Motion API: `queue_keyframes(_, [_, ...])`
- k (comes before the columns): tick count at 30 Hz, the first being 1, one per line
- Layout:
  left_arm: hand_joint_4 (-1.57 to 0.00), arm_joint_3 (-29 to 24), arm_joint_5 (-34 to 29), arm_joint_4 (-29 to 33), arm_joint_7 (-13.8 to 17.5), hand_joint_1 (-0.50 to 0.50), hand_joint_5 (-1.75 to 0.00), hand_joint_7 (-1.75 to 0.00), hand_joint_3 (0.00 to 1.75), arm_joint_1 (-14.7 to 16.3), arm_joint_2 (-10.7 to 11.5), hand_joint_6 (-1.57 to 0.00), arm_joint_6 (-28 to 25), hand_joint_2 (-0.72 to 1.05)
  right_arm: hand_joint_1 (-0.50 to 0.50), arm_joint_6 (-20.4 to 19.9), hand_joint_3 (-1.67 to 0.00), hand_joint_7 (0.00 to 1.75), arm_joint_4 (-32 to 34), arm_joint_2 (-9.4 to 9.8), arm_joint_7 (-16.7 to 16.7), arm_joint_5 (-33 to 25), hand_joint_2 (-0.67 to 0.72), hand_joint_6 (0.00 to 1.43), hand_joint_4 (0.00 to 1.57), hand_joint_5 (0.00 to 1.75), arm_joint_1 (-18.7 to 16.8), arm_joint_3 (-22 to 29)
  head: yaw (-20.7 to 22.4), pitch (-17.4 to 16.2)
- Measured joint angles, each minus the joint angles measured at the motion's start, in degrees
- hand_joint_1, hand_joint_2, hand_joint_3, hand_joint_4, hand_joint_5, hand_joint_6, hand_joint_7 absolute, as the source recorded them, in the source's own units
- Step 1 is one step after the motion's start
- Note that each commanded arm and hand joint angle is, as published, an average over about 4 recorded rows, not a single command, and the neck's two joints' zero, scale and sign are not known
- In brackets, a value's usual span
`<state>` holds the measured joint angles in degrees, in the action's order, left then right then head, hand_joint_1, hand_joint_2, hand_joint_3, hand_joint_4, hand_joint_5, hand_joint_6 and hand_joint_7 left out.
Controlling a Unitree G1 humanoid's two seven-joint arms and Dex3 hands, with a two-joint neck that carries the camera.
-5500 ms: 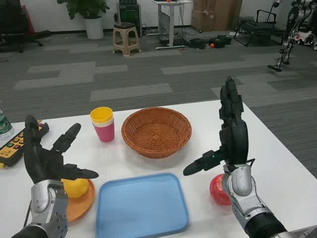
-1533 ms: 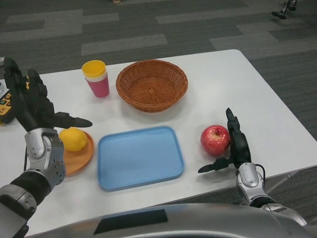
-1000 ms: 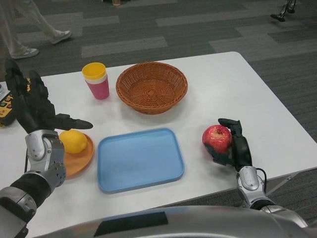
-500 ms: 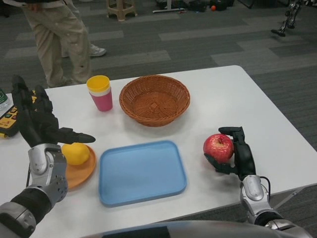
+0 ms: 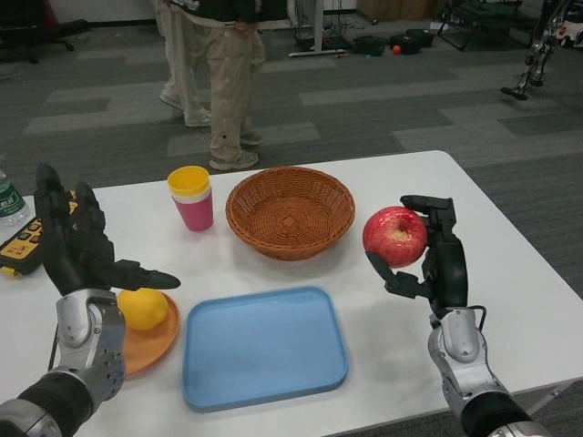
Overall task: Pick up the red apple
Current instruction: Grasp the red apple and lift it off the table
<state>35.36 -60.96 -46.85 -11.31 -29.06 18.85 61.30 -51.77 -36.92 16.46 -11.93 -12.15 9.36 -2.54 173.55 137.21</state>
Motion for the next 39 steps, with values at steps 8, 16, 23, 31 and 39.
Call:
queue_keyframes(8, [0.0, -0.1, 0.2, -0.1, 0.0, -0.5, 0.0, 0.0, 0.09, 0.0, -0.1, 0.0, 0.0, -0.7, -0.33, -0.1, -1.11, 1.61, 7.8, 0.18, -3.3, -0.3, -0.6, 1.11, 0.98, 1.65, 3.6, -4.9, -0.7, 5.1])
queue_keyframes(16, [0.0, 0.0, 0.2, -0.2, 0.0, -0.5, 0.0, 0.0, 0.09, -0.2, -0.3, 0.0, 0.0, -0.7, -0.33, -0.4, -1.11, 1.61, 8.1, 0.12, -4.0, -0.3, -0.6, 1.14, 1.06, 1.65, 8.1, -9.7, 0.0, 6.2])
queue_keyframes(23, [0.0, 0.0, 0.2, -0.2, 0.0, -0.5, 0.0, 0.0, 0.09, -0.2, -0.3, 0.0, 0.0, -0.72, -0.33, -0.6, -1.11, 1.61, 8.1, 0.25, -4.3, -0.3, -0.6, 1.14, 1.06, 1.65, 8.7, -10.9, 0.1, 6.4])
queue_keyframes(31, [0.0, 0.0, 0.3, -0.2, 0.0, -0.5, 0.0, 0.0, 0.09, -0.2, -0.3, 0.0, 0.0, -0.66, -0.33, -0.7, -1.11, 1.61, 8.1, 0.32, -4.7, -0.3, -0.6, 1.14, 1.04, 1.65, 8.7, -11.1, 0.1, 6.4])
queue_keyframes(39, [0.0, 0.0, 0.3, -0.1, 0.0, -0.5, 0.0, 0.0, 0.09, -0.2, -0.3, 0.0, 0.0, -0.72, -0.33, -0.8, -1.11, 1.61, 8.2, 0.34, -4.7, -0.3, -0.6, 1.14, 1.03, 1.65, 8.7, -11.2, -0.1, 6.8])
